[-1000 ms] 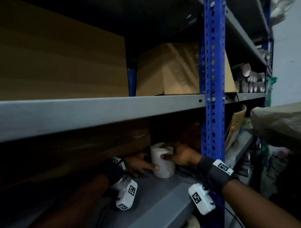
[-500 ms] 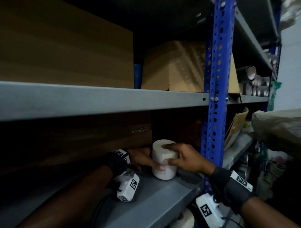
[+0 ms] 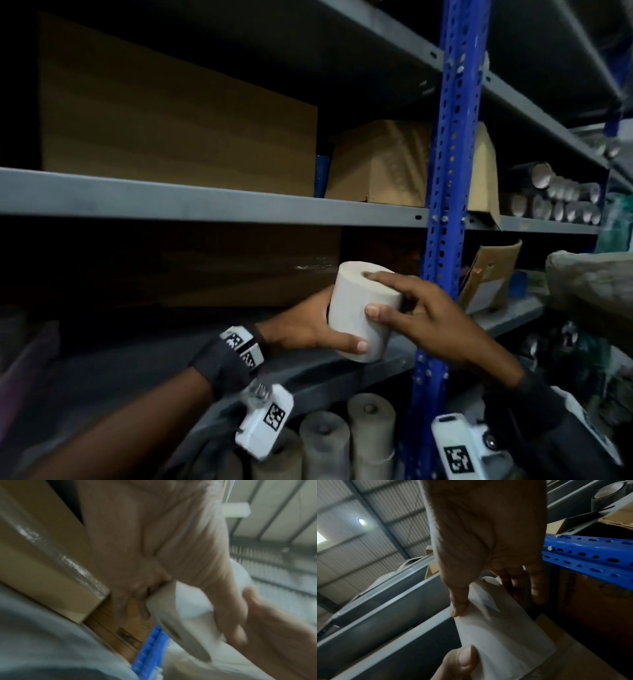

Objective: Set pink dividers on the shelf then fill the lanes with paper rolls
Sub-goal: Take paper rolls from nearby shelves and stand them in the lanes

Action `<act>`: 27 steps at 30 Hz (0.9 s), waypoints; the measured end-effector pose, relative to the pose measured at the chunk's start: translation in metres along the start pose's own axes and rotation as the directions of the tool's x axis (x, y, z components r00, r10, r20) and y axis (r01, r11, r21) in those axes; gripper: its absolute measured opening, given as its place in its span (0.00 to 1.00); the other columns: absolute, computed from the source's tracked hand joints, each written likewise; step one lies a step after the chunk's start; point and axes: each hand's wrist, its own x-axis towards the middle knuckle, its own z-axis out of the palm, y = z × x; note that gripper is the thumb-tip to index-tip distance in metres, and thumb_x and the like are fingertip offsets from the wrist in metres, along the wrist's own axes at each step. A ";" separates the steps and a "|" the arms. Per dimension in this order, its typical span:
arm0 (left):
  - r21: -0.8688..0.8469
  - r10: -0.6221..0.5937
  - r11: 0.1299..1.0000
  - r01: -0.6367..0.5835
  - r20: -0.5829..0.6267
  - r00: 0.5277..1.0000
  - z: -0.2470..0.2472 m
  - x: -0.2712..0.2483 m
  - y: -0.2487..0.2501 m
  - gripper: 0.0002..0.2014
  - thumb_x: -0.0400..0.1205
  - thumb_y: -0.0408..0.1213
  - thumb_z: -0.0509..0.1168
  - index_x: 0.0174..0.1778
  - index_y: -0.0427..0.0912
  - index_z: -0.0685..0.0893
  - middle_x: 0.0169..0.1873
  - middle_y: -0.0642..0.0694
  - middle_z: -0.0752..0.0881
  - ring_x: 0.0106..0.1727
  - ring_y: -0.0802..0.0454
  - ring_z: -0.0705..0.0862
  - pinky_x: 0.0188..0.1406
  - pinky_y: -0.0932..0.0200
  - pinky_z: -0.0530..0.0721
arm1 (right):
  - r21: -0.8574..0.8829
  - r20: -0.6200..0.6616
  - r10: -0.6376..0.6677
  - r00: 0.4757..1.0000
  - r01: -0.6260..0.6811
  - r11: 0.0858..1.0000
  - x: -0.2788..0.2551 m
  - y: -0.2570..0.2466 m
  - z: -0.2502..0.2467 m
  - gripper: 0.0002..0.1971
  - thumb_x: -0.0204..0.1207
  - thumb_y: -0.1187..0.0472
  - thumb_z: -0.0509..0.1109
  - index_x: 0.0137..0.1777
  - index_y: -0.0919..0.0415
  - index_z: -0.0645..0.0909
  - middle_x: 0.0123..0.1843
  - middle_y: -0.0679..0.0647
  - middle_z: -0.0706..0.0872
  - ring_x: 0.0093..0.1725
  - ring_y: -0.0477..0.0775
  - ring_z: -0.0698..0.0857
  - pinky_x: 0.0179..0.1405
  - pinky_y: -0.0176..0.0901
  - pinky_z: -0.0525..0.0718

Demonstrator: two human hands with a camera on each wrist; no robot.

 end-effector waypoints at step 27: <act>-0.068 -0.113 0.994 0.091 -0.685 0.720 0.110 -0.373 0.105 0.40 0.72 0.41 0.84 0.80 0.50 0.75 0.72 0.47 0.86 0.72 0.46 0.85 0.66 0.42 0.87 | 0.198 0.513 -0.302 0.804 0.231 0.953 -0.128 -0.228 0.113 0.28 0.58 0.24 0.74 0.61 0.23 0.80 0.64 0.26 0.78 0.70 0.29 0.73 0.68 0.32 0.73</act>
